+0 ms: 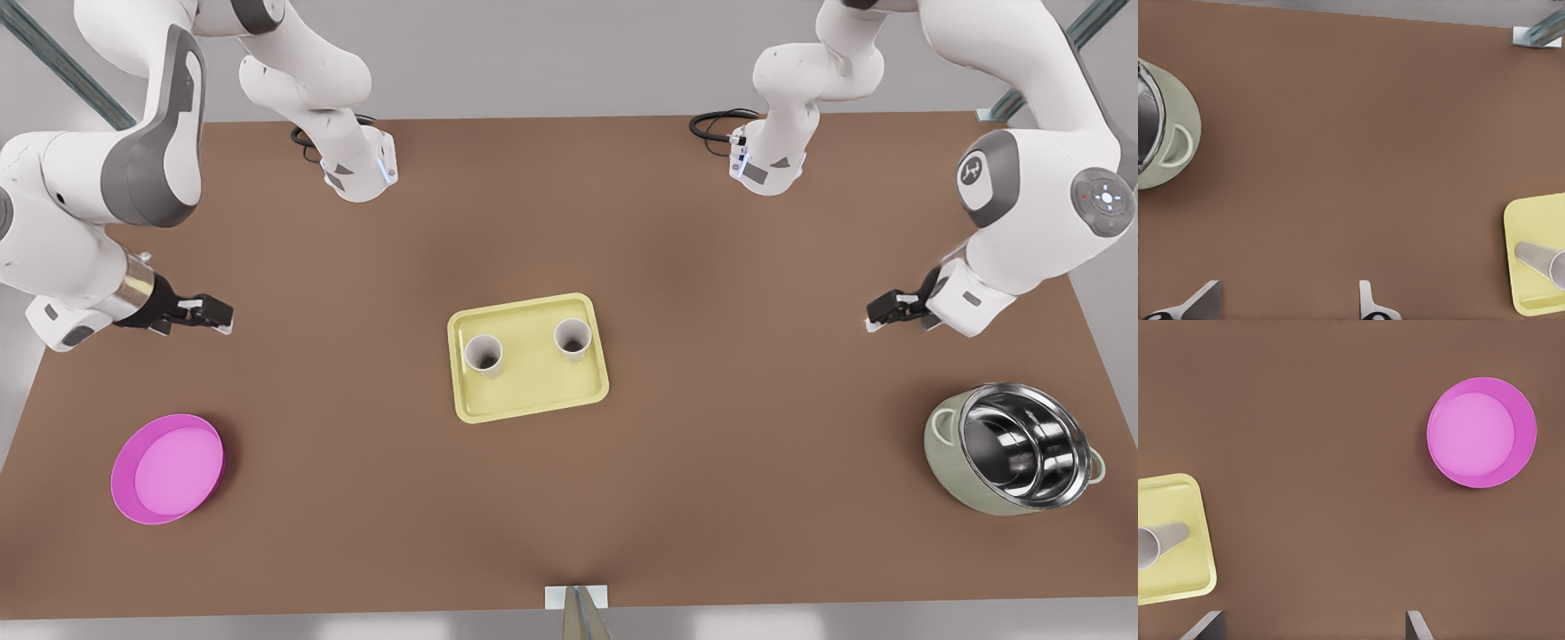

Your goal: Use the left arm to pick up the white IKEA cup from the tray and place it on the middle-left position; use the right arm to pick up the white IKEA cup from the tray and place it on the middle-right position

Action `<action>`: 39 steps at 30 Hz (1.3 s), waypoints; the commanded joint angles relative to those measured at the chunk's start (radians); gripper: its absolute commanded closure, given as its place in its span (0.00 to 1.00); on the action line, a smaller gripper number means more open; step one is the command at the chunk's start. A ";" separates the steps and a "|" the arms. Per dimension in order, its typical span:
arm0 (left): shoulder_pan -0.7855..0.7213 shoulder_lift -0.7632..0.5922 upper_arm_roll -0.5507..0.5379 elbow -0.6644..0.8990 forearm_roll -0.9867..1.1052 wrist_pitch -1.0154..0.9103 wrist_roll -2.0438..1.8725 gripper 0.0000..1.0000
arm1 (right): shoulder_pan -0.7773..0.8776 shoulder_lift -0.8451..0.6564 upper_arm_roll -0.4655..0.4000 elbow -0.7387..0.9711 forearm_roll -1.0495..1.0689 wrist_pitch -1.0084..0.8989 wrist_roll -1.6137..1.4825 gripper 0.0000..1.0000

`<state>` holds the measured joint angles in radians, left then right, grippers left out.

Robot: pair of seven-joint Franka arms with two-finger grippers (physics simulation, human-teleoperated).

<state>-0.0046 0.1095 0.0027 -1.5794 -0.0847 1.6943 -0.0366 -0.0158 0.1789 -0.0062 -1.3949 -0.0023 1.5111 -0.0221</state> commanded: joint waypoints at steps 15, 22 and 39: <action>0.000 -0.013 -0.009 -0.056 0.031 -0.048 0.032 0.00 | 0.465 0.332 0.031 -0.012 0.087 0.333 0.482 0.00; -0.025 -0.033 -0.033 -0.056 0.034 -0.102 0.006 0.00 | 0.487 0.412 0.031 -0.048 0.081 0.383 0.535 0.00; -0.029 -0.054 -0.055 -0.070 0.037 -0.105 -0.023 0.00 | 0.507 0.318 0.031 -0.435 0.074 0.781 0.544 0.03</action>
<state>-0.0275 0.0588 -0.0516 -1.6491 -0.0485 1.5924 -0.0414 0.4910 0.4993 0.0245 -1.8301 0.0714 2.2385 0.4107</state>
